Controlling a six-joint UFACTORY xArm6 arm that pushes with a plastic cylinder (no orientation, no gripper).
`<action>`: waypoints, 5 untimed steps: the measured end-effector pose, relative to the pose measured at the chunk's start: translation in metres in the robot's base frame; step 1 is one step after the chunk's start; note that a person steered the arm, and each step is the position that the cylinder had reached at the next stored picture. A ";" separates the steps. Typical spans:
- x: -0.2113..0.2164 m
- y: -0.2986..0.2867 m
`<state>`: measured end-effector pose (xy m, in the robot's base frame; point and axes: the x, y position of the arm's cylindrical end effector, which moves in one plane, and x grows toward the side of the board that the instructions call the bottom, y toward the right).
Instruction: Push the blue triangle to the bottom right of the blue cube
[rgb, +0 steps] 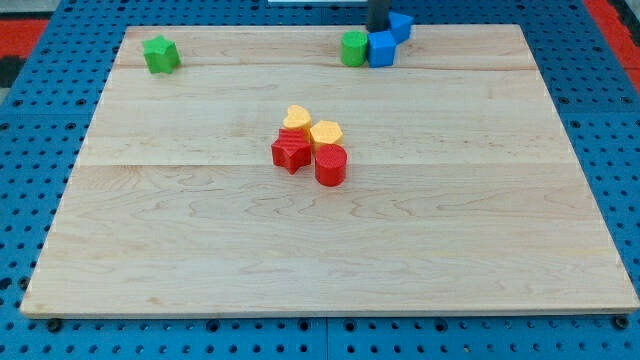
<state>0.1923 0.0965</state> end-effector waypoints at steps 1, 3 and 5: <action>0.002 0.044; 0.041 0.088; 0.085 0.147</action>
<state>0.2775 0.2439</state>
